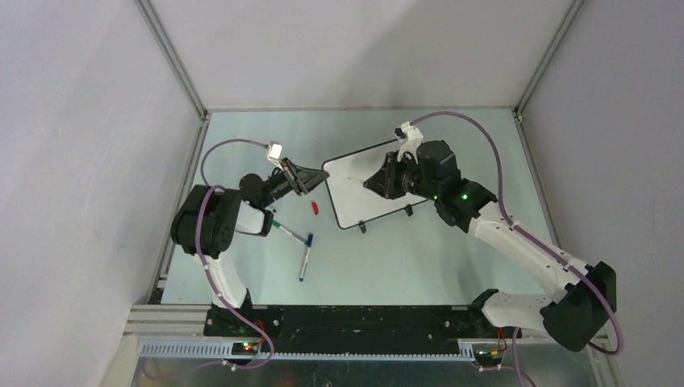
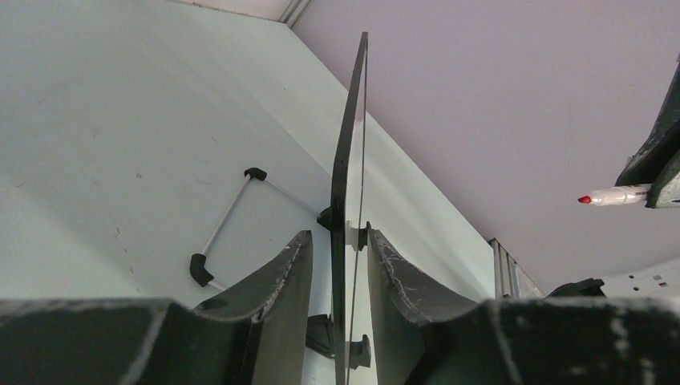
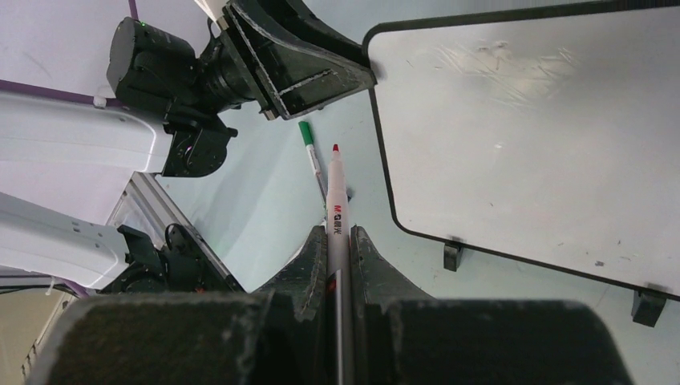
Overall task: Write a sentence on the whiteboard
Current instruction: Hold the whiteboard on the whiteboard stand, then adjust the whiteboard at the center of the board.
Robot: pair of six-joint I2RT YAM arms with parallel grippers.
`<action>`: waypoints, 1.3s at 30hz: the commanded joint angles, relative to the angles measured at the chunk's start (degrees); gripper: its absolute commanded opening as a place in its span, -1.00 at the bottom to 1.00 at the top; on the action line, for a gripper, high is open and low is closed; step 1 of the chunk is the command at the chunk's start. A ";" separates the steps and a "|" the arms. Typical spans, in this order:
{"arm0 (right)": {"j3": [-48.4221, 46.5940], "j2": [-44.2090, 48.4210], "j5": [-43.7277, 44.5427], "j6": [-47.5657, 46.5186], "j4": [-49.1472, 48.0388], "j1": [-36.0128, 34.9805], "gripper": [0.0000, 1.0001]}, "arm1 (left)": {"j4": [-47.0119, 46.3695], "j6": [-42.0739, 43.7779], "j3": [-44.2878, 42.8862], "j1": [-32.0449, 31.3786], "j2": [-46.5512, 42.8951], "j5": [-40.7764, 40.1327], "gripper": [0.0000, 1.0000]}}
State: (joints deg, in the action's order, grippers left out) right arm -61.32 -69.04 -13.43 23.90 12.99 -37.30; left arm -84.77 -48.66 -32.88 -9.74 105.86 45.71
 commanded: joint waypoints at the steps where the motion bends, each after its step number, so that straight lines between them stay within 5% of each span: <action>1: -4.76 -1.68 3.21 -1.28 -0.67 -1.71 -1.00 | -2.87 -0.18 -1.43 -0.41 0.59 1.37 -0.27; 9: -10.15 -7.54 9.49 -3.68 1.49 -4.19 -1.00 | -2.85 -0.90 -2.09 -0.42 1.27 1.59 -0.31; 12: -10.38 -8.45 13.14 -4.65 1.20 -5.66 -1.00 | -2.85 -1.22 -2.56 -0.42 1.63 1.90 -0.47; 39: -12.12 -10.12 15.01 -6.42 0.69 -6.72 -1.00 | -2.71 0.58 -0.38 -0.42 -0.37 0.14 -1.00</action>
State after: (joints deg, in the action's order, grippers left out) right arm -70.87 -79.31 0.36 18.35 14.70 -43.72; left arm -84.82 -49.91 -34.06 -9.89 107.57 46.22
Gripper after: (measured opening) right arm 0.122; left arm 0.092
